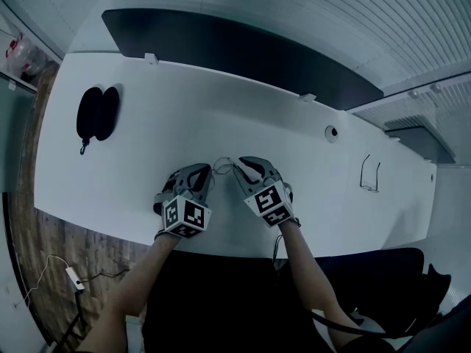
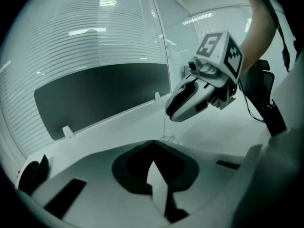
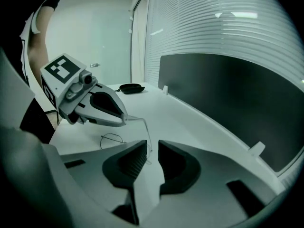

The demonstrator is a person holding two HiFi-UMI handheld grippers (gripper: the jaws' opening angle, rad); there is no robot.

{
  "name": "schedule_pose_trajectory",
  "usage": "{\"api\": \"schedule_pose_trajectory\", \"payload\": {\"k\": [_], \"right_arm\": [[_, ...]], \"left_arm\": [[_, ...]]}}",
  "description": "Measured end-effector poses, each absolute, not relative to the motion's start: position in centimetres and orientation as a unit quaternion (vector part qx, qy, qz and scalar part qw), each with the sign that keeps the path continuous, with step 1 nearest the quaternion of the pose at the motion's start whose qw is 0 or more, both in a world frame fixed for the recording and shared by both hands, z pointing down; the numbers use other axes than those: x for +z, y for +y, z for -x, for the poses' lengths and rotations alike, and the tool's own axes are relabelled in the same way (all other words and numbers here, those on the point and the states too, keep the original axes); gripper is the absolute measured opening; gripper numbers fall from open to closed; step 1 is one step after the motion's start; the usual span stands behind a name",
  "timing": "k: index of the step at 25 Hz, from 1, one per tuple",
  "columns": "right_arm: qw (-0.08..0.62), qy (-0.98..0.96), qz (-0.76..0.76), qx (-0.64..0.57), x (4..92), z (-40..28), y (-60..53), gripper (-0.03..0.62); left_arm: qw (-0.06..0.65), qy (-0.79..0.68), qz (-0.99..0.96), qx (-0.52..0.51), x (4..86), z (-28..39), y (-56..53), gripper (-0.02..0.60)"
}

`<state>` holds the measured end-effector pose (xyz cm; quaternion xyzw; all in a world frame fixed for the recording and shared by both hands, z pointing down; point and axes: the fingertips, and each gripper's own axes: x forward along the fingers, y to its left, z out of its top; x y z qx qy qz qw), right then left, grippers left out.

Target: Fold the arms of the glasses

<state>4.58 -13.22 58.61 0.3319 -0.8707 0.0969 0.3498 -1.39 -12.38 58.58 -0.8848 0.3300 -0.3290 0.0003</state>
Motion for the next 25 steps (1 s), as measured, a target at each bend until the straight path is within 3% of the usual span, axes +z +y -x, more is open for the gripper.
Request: {"api": "schedule_pose_trajectory", "payload": {"k": [7, 15, 18, 25], "right_arm": [[0.361, -0.884, -0.288, 0.069, 59.0, -3.7, -12.9, 0.083], [0.364, -0.890, -0.270, 0.042, 58.3, -3.0, -13.7, 0.081], [0.365, -0.893, -0.260, 0.025, 58.1, -2.5, -13.8, 0.032], [0.388, -0.879, -0.276, -0.015, 58.2, -2.3, -13.6, 0.018]], "left_arm": [[0.017, 0.276, 0.872, -0.404, 62.1, 0.4, -8.9, 0.010], [0.042, 0.263, 0.872, -0.410, 62.7, 0.2, -9.1, 0.009], [0.038, 0.264, 0.873, -0.407, 62.7, 0.3, -9.2, 0.010], [0.022, 0.274, 0.874, -0.400, 62.8, 0.4, -9.3, 0.010]]}}
